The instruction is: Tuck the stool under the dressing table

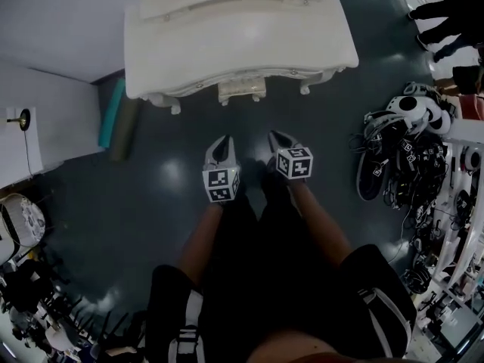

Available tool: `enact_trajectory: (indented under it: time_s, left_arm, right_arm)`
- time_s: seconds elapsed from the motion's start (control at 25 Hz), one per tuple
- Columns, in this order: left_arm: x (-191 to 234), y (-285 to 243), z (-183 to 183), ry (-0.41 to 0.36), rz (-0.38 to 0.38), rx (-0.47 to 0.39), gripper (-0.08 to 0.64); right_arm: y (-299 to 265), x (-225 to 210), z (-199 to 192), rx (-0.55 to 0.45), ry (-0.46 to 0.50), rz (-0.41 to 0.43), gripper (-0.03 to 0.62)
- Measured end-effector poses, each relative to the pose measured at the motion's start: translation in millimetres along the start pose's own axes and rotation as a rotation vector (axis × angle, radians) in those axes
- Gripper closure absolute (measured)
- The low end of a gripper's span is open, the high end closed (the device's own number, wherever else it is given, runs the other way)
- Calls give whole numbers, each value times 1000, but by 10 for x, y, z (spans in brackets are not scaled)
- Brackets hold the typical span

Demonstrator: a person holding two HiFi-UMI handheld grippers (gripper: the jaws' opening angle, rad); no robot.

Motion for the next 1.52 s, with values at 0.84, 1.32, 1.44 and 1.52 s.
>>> enact_trajectory:
  time_s: [0.84, 1.32, 1.44, 1.52]
  left_arm:
    - [-509, 540, 358, 6, 17, -62, 552]
    - [-449, 527, 355, -12, -15, -54, 552]
    - [-446, 524, 347, -13, -20, -51, 552]
    - [-438, 529, 343, -10, -22, -48, 552]
  right_arm:
    - [863, 79, 245, -56, 69, 77, 594]
    - [874, 186, 267, -67, 113, 69, 595]
    - [885, 189, 251, -67, 110, 66, 595]
    - [890, 194, 235, -65, 109, 69, 595]
Point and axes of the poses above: the fingertips, and each gripper's own axes: y backward along the fingers, x to its left, z out of its top, the point moved 8 cm from there along y, backward along the fingers
